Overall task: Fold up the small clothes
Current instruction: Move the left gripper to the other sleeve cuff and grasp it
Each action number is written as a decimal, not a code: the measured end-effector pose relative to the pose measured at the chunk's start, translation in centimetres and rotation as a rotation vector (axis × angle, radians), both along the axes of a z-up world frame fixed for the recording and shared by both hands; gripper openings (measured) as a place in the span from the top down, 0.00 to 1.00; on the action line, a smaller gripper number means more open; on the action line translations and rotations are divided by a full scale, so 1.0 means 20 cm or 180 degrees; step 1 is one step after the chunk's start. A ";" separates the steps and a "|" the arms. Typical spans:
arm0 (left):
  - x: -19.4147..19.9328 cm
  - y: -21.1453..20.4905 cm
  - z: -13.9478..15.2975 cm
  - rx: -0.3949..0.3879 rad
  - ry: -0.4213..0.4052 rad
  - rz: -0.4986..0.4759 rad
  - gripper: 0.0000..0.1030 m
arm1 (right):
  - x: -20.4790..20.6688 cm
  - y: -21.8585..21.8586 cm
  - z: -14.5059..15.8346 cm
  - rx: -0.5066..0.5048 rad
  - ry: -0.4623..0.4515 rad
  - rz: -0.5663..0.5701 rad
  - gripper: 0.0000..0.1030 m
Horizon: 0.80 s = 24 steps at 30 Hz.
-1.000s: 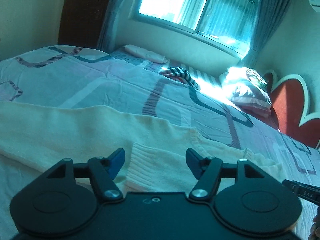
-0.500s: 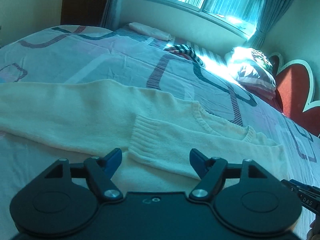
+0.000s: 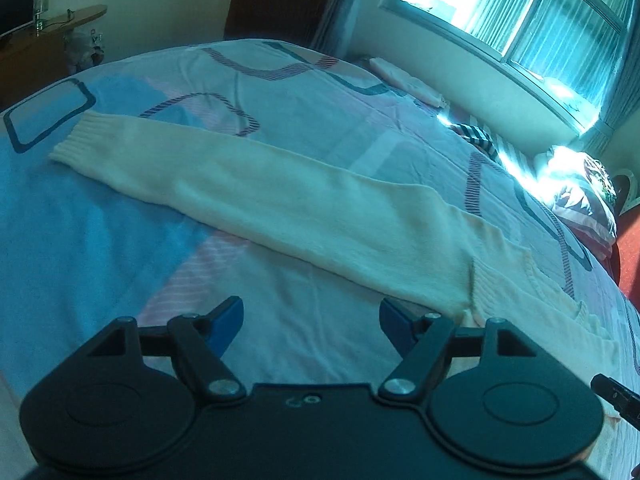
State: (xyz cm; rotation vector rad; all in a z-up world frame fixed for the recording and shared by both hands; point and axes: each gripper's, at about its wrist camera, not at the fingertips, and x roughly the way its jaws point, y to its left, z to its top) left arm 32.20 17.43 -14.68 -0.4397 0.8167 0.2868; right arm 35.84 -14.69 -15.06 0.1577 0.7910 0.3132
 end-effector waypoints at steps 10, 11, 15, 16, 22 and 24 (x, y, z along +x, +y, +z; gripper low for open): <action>0.00 0.38 -0.05 -0.0081 0.0055 0.0146 0.29 | 0.07 0.43 0.01 -0.0042 0.0087 0.0054 0.62; 0.00 0.42 -0.05 -0.0097 0.0059 0.0167 0.29 | 0.09 0.47 0.01 -0.0054 0.0088 0.0062 0.62; -0.01 0.54 -0.06 -0.0162 0.0044 0.0249 0.30 | 0.15 0.61 0.01 -0.0079 0.0106 0.0077 0.62; -0.01 0.57 -0.07 -0.0187 0.0033 0.0272 0.30 | 0.17 0.63 0.01 -0.0089 0.0107 0.0080 0.61; -0.02 0.72 -0.09 -0.0514 -0.0126 0.0409 0.29 | 0.23 0.71 -0.05 -0.0179 0.0177 0.0046 0.52; -0.01 0.75 -0.11 -0.0623 -0.0202 0.0466 0.29 | 0.24 0.71 -0.07 -0.0226 0.0199 0.0027 0.52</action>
